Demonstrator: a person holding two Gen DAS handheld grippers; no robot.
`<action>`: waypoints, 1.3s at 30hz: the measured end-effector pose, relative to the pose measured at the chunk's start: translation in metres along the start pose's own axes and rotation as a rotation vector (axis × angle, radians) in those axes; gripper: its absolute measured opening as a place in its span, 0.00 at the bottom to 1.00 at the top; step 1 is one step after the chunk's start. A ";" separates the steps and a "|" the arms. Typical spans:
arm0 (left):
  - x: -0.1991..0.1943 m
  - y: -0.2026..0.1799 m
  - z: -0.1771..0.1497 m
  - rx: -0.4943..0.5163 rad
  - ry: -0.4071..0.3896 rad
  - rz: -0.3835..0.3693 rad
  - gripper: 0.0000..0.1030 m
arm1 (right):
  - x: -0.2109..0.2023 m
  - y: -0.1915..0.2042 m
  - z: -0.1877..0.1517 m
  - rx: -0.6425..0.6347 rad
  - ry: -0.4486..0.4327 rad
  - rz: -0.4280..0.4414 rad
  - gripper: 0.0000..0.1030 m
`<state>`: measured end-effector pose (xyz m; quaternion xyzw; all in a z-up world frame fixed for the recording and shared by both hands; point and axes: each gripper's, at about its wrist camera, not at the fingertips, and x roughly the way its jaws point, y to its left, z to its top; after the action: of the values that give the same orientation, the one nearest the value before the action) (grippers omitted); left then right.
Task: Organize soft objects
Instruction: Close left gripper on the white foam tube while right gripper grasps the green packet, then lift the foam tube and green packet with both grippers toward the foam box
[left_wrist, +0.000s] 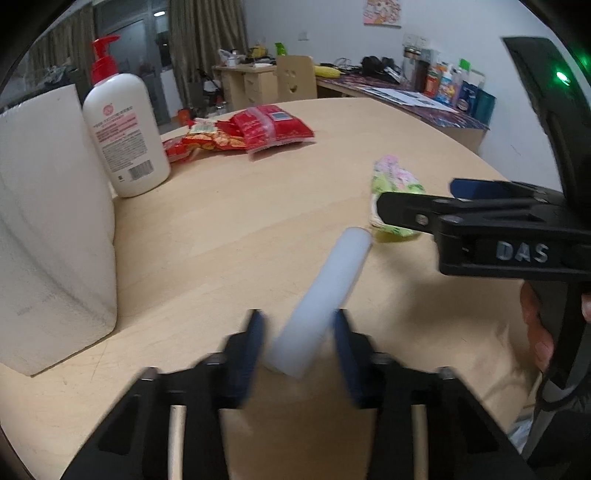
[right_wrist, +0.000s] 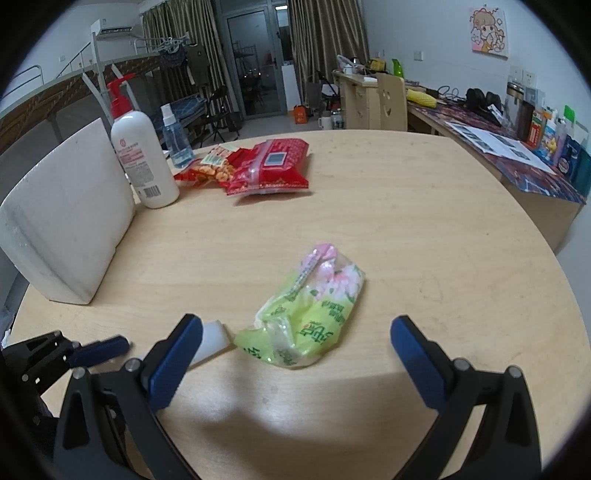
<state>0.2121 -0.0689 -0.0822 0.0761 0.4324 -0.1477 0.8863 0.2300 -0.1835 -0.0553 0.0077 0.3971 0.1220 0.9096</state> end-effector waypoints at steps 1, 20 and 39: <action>-0.001 -0.002 -0.001 0.008 0.004 0.007 0.24 | 0.000 0.001 0.000 0.001 0.001 -0.001 1.00; -0.035 0.031 0.001 -0.087 -0.132 0.003 0.11 | 0.009 0.012 0.005 -0.019 0.021 -0.046 1.00; -0.061 0.064 -0.008 -0.085 -0.204 -0.158 0.11 | 0.011 0.026 -0.002 0.067 0.050 -0.145 0.32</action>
<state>0.1921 0.0056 -0.0387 -0.0111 0.3504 -0.2055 0.9137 0.2296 -0.1566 -0.0618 0.0064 0.4230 0.0425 0.9051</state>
